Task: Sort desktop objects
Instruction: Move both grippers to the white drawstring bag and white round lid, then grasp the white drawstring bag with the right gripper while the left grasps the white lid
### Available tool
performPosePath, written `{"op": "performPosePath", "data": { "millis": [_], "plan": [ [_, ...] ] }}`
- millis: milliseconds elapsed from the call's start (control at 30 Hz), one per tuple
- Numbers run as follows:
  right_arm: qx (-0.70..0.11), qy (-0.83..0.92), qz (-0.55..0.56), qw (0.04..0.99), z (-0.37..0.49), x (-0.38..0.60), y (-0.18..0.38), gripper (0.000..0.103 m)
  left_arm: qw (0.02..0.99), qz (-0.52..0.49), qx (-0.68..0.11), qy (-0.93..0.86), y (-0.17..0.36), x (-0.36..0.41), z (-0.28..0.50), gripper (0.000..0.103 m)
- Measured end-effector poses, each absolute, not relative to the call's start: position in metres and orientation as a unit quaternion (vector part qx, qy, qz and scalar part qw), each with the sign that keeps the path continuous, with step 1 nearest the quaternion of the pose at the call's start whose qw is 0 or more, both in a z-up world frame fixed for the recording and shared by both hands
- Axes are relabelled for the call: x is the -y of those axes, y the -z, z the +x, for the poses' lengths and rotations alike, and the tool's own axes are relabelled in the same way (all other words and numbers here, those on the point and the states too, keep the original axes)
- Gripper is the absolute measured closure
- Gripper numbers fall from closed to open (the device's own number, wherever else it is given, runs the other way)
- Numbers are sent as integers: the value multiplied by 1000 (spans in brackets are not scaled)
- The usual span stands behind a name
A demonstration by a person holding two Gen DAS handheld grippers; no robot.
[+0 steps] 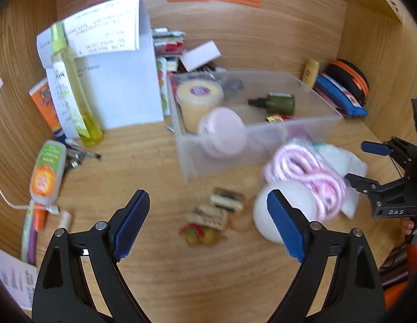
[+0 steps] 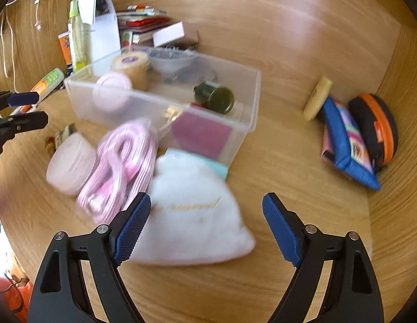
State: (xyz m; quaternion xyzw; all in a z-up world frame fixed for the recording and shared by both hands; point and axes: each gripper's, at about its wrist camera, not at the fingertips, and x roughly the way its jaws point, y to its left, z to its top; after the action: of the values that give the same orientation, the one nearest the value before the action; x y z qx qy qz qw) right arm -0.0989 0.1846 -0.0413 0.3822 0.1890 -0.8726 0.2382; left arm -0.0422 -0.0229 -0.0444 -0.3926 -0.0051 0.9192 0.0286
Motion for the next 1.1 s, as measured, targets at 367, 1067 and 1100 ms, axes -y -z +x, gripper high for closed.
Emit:
{"op": "performPosePath", "data": {
  "millis": [367, 1067, 1100],
  "plan": [
    [-207, 854, 410, 246, -90, -184, 61, 7, 90, -418, -6, -904, 64, -18, -35, 13],
    [-182, 836, 425, 296, -94, -183, 63, 21, 132, -433, 51, -890, 82, -25, -60, 38],
    [-182, 838, 423, 294, -92, -183, 62, 21, 134, -434, 57, -889, 83, -23, -60, 38]
  ]
}}
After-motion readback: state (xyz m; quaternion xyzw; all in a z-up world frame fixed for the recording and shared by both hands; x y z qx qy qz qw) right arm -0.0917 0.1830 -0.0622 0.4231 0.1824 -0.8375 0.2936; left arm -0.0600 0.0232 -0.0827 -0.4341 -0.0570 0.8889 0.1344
